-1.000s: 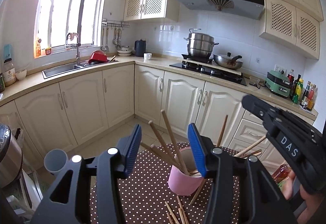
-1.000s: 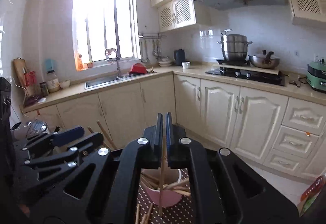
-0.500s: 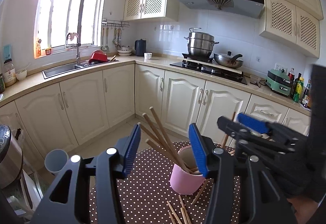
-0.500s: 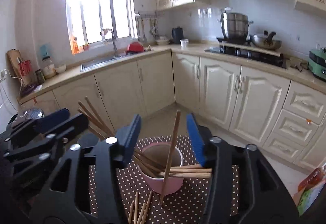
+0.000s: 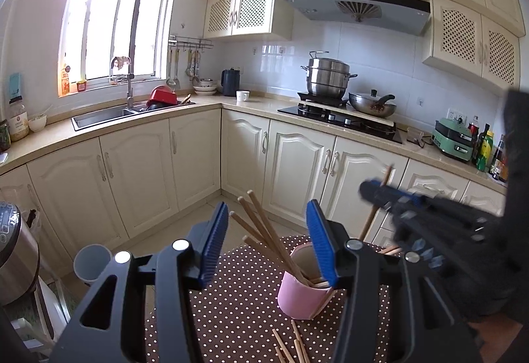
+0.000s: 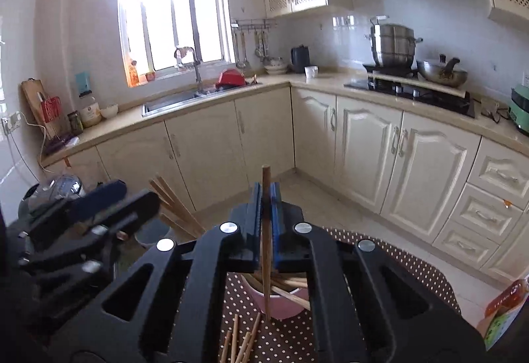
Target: Organize utensils
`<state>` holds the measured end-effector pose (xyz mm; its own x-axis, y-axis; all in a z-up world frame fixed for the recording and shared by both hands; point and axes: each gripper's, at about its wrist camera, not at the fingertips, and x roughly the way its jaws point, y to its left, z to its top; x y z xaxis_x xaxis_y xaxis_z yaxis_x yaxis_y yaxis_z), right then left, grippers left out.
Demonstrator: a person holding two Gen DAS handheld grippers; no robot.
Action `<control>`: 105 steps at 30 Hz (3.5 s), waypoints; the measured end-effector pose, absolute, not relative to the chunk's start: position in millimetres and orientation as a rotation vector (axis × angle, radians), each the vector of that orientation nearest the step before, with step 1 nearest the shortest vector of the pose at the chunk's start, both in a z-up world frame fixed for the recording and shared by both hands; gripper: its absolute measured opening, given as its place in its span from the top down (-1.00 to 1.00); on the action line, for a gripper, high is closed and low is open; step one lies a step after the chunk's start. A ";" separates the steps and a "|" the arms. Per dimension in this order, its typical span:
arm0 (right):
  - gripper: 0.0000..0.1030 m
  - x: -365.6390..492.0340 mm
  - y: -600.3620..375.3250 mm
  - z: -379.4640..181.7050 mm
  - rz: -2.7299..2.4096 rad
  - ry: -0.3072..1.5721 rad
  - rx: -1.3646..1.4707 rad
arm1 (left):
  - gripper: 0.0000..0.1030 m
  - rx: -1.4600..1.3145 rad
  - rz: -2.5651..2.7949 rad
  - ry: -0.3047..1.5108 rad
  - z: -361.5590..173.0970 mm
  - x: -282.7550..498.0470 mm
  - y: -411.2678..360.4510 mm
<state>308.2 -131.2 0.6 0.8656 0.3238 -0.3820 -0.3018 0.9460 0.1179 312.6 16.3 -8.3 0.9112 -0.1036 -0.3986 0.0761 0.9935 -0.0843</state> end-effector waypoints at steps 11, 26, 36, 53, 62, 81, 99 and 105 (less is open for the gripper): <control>0.89 281.5 -133.9 51.3 0.321 0.186 0.051 | -0.02 -0.095 -0.067 0.400 2.8 310.4 22.2; 0.89 297.4 -140.0 29.2 0.307 0.210 0.066 | -0.06 -0.105 -0.058 0.412 -0.3 311.3 31.1; 0.87 289.5 -141.6 14.7 0.301 0.277 0.054 | -0.08 -0.101 -0.065 0.425 -3.5 307.0 28.7; 0.87 214.8 -143.8 -25.2 0.304 0.346 -0.009 | -0.10 -0.084 -0.090 0.556 -50.7 248.9 25.6; 0.87 200.8 -148.2 -98.5 0.308 0.518 0.001 | -0.10 -0.051 -0.105 0.766 -127.4 236.5 16.9; 0.87 209.4 -162.7 -170.8 0.326 0.713 0.100 | -0.11 0.031 -0.100 0.985 -211.9 266.8 -17.8; 0.87 239.2 -144.9 -187.7 0.413 0.844 0.140 | 0.44 0.066 -0.094 0.972 -211.5 279.4 -7.2; 0.87 245.8 -132.1 -192.0 0.419 0.869 0.130 | 0.72 0.036 -0.097 0.973 -212.1 280.1 5.8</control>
<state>245.8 -132.1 -192.0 0.5699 0.4081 -0.7132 -0.3038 0.9111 0.2786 280.1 5.8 -212.1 0.5591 -0.0662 -0.8264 0.0986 0.9950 -0.0130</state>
